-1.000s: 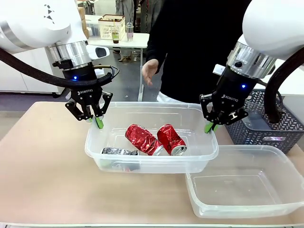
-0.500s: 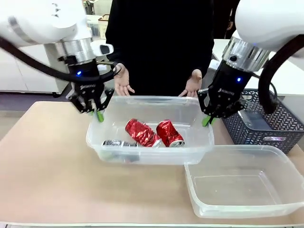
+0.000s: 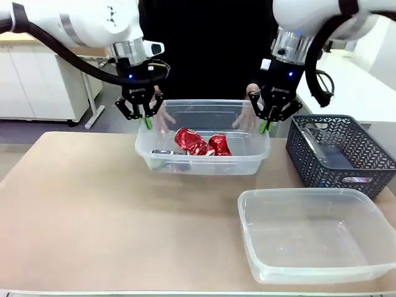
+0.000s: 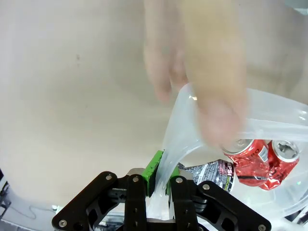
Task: Sort the waste into each basket.
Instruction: Offer the picked Organizing box to the human, then release the Organizing box you were holding.
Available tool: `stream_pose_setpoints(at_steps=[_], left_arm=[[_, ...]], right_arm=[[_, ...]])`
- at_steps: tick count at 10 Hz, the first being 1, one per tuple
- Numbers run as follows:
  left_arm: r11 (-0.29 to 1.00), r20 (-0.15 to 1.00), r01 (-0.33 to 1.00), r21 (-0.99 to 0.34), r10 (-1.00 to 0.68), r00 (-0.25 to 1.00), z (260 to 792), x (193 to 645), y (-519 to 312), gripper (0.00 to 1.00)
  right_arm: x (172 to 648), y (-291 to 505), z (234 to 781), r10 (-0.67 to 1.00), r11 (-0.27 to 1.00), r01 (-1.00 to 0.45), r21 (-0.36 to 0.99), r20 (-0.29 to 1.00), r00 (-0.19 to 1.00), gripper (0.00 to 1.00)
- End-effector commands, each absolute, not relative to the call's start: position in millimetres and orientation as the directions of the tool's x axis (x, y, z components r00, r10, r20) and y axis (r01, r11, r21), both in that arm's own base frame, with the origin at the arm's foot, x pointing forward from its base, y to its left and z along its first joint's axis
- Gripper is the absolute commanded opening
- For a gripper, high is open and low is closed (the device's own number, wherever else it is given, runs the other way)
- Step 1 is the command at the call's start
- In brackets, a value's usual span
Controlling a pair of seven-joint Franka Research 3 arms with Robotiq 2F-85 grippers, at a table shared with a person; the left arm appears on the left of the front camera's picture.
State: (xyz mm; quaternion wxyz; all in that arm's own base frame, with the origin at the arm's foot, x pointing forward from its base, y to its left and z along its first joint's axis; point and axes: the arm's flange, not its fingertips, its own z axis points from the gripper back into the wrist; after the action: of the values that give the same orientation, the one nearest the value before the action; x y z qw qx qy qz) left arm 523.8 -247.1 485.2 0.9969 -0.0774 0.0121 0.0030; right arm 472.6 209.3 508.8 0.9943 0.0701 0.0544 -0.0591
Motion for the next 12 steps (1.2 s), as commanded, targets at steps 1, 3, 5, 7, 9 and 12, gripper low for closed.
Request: stream_pose_setpoints(at_steps=[1, 3, 5, 7, 9, 12], left_arm=[[0.984, -0.03, -0.095, -0.148, 0.091, 0.995, 490.7, 527.8, -247.0, 0.06], [0.977, -0.05, -0.128, -0.17, 0.121, 0.991, 485.8, 525.1, -237.7, 0.06], [0.987, -0.04, -0.036, -0.156, 0.03, 0.999, 481.2, 529.1, -246.4, 0.06], [0.987, -0.04, -0.036, -0.156, 0.03, 0.999, 481.2, 529.1, -246.4, 0.06], [0.987, -0.04, -0.036, -0.156, 0.03, 0.999, 481.2, 529.1, -246.4, 0.06], [0.987, -0.04, -0.036, -0.156, 0.03, 0.999, 481.2, 529.1, -246.4, 0.06]], right_arm=[[482.2, 208.3, 512.3, -0.115, 0.979, 0.142, 0.148, -0.175, 0.978, 0.08], [490.9, 206.8, 498.7, -0.118, 0.974, 0.149, 0.168, -0.183, 0.976, 0.08], [487.3, 205.3, 499.6, -0.121, 0.98, 0.142, 0.138, -0.153, 0.981, 0.08], [487.3, 205.3, 499.6, -0.121, 0.98, 0.142, 0.138, -0.153, 0.981, 0.08], [487.3, 205.3, 499.6, -0.121, 0.98, 0.142, 0.138, -0.153, 0.981, 0.08], [487.3, 205.3, 499.6, -0.121, 0.98, 0.142, 0.138, -0.153, 0.981, 0.08]])
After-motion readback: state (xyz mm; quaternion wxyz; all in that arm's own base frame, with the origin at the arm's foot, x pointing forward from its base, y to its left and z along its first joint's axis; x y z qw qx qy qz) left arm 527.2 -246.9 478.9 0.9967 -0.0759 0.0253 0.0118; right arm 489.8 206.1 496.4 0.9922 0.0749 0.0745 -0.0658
